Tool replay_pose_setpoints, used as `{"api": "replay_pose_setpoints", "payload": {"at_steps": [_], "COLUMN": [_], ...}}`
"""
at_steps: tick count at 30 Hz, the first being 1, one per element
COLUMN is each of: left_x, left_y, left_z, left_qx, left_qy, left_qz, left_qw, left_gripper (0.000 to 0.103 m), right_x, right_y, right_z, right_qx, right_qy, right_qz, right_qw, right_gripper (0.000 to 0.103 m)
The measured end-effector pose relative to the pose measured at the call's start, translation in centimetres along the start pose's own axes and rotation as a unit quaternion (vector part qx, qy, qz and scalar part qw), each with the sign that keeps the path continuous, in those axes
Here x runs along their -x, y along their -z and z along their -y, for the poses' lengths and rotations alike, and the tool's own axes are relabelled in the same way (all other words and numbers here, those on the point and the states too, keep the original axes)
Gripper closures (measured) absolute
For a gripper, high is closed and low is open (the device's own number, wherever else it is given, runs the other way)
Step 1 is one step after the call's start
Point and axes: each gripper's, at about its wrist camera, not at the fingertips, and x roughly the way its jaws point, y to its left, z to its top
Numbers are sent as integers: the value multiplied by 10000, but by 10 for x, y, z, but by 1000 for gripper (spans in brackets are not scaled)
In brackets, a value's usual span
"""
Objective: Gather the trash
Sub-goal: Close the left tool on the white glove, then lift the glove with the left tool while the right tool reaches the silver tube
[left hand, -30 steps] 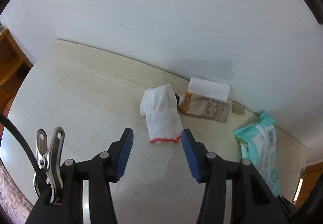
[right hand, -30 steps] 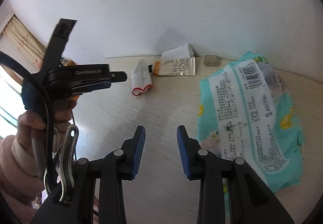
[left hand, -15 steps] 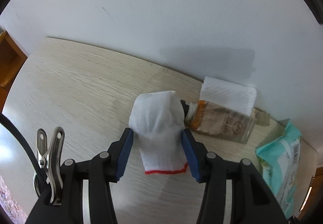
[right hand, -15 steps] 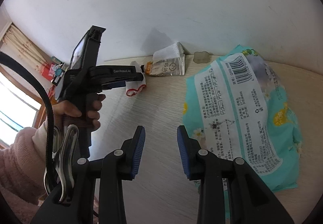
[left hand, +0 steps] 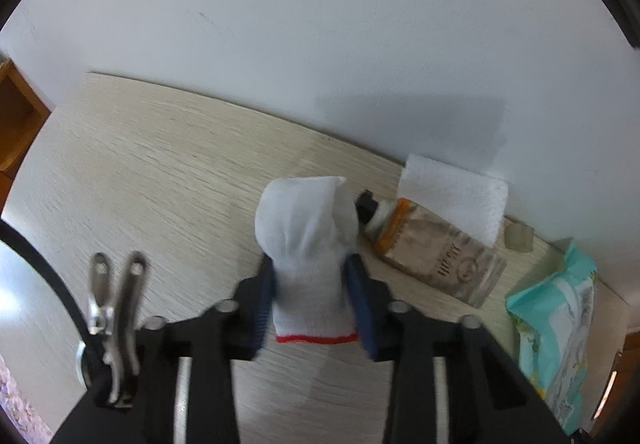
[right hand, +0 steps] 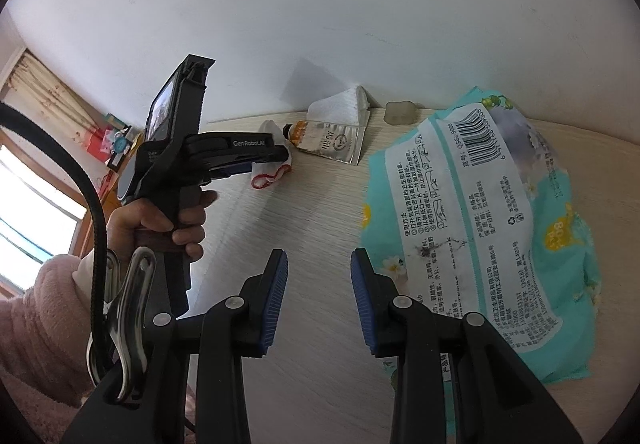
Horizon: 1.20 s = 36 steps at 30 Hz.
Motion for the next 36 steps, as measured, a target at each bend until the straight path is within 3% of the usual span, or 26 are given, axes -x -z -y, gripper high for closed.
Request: {"api": "replay_pose_setpoints", "payload": {"at_steps": [5, 14, 24, 36], "left_x": [13, 54, 91, 98], "left_y": [11, 39, 76, 80], "left_z": [-5, -34, -89, -127], "left_qx": [-61, -112, 1, 158], "left_qy": [114, 220, 470, 690], "left_qz": [75, 272, 368, 313], "left_qw": [9999, 9993, 9982, 9970], "left_gripper": [82, 82, 82, 82], "right_x": [1, -4, -37, -109], "right_y": [1, -7, -40, -89], "right_z": [-2, -27, -63, -82], "right_qx": [-29, 234, 670, 1750], "right_qy": [70, 253, 594, 1202], "right_qz": [32, 39, -44, -687], "right_qw": [10000, 9994, 9960, 9748], "right_gripper": [69, 69, 69, 63]}}
